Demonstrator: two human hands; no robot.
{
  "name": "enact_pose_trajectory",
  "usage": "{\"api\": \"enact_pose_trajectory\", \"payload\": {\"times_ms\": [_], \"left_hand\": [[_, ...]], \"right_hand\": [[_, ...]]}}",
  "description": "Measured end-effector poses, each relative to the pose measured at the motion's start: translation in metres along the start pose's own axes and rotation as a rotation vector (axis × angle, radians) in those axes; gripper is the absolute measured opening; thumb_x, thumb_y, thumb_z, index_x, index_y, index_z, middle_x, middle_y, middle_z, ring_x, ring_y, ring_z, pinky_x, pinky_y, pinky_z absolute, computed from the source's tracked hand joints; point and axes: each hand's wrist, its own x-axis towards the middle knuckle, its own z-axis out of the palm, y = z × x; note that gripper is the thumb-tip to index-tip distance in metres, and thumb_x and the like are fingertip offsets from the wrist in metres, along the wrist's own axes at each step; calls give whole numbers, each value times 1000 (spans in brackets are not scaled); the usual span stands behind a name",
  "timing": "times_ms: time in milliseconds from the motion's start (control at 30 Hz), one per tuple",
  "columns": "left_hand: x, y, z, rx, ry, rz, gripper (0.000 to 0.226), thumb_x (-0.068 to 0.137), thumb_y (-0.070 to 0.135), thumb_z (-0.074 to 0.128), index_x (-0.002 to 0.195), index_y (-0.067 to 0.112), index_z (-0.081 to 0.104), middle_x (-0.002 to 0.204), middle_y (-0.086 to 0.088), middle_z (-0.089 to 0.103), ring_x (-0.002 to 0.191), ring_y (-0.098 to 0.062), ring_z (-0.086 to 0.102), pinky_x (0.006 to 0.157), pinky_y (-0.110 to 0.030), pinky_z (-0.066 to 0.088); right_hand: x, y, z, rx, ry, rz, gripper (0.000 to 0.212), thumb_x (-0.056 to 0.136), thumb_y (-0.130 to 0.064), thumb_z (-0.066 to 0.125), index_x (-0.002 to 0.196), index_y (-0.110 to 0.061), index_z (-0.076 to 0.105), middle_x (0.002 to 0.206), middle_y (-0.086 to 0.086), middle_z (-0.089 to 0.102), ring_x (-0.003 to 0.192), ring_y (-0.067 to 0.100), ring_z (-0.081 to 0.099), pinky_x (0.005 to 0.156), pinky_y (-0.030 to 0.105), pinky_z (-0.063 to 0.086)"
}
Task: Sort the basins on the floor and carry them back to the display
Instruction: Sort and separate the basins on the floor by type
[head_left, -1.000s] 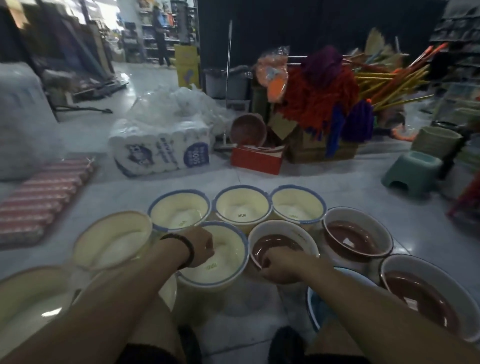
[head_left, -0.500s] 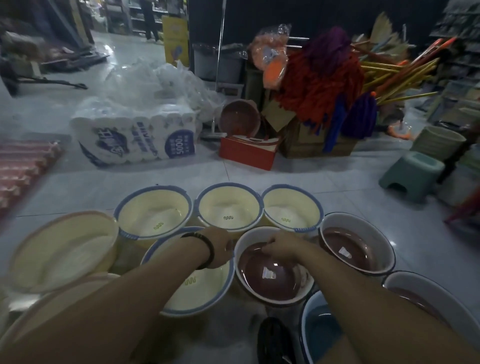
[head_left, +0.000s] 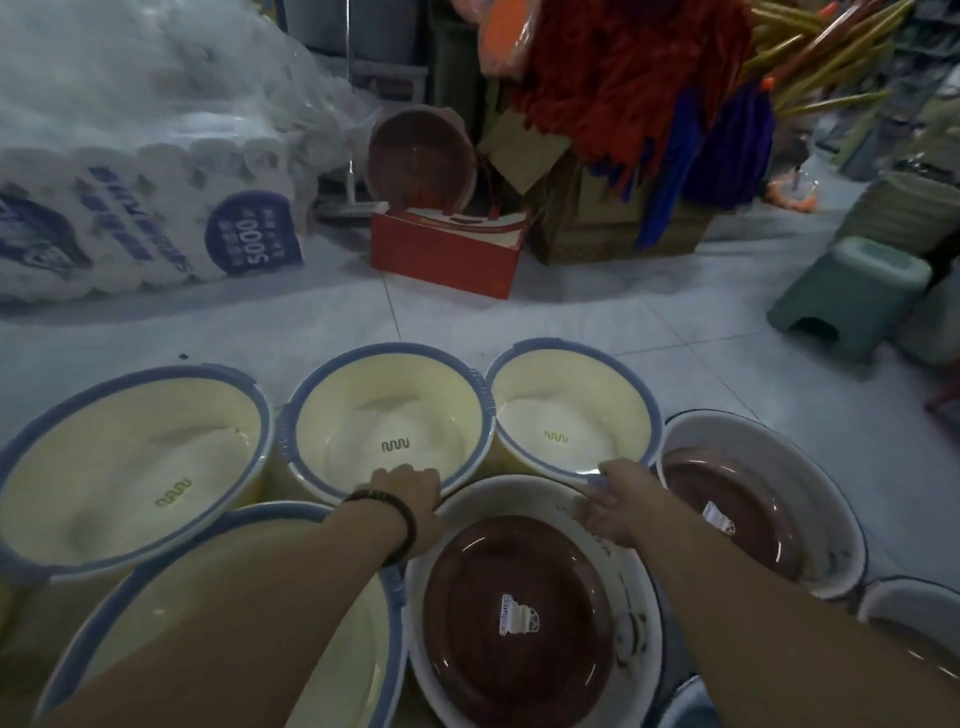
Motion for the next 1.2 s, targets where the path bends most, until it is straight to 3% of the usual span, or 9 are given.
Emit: {"api": "enact_pose_trajectory", "payload": {"times_ms": [100,233,300,433,533,667,767,967,1200], "left_hand": [[27,-14,31,-18,95,-27,43,94,48,49,132,28,47,131,-2,54,121,-28,52,98,-43,50],[45,-37,64,-33,127,-44,31,90,42,50,120,36,53,122,5,64,113,-22,58,94,-40,52],[51,-44,77,-59,133,-59,25,85,51,44,105,39,54,112,8,68,101,-19,61,87,-40,55],[47,-44,86,-66,124,-48,45,91,49,35,132,36,48,132,8,57,120,-19,51,102,-41,47],[40,-44,79,-111,114,-51,48,91,48,42,138,36,43,137,9,53,125,-18,48,106,-41,45],[32,-50,75,-111,44,-62,45,91,49,44,134,35,47,133,9,55,120,-17,49,103,-39,46],[27,-53,72,-43,3,-20,44,89,46,53,131,34,48,132,8,54,119,-18,47,102,-40,46],[15,-60,45,-631,149,-161,46,98,31,59,142,25,46,137,-2,52,115,-20,58,96,-31,52],[33,-93,-58,-1681,224,-379,56,94,64,51,138,30,49,129,-3,56,102,-37,68,79,-53,61]], "right_hand": [[38,5,-8,78,40,-46,47,86,2,60,132,-6,58,56,13,58,37,20,46,47,31,46],[51,12,-13,237,-27,-53,50,90,11,59,138,-6,59,90,18,67,57,23,62,52,31,55],[51,9,-10,354,-59,-41,41,102,1,51,143,-2,51,100,21,67,70,25,66,59,33,59],[57,-2,0,496,-71,15,38,109,-25,51,140,-5,49,105,19,62,80,24,58,69,32,50],[53,-14,13,487,-81,-45,32,102,-34,63,125,-12,57,134,18,65,115,33,65,98,44,56],[37,-31,29,442,240,-321,37,89,-28,75,122,-18,61,113,9,71,99,33,71,94,54,60],[21,-43,32,306,364,-615,30,94,-20,67,123,-25,64,108,6,74,94,27,72,88,42,60],[-25,-89,30,279,339,-909,18,97,-22,65,114,-23,68,102,4,73,87,16,67,79,34,57],[-54,-105,71,380,-102,-747,16,102,-21,64,113,-21,76,107,3,76,98,23,72,84,44,62]]}}
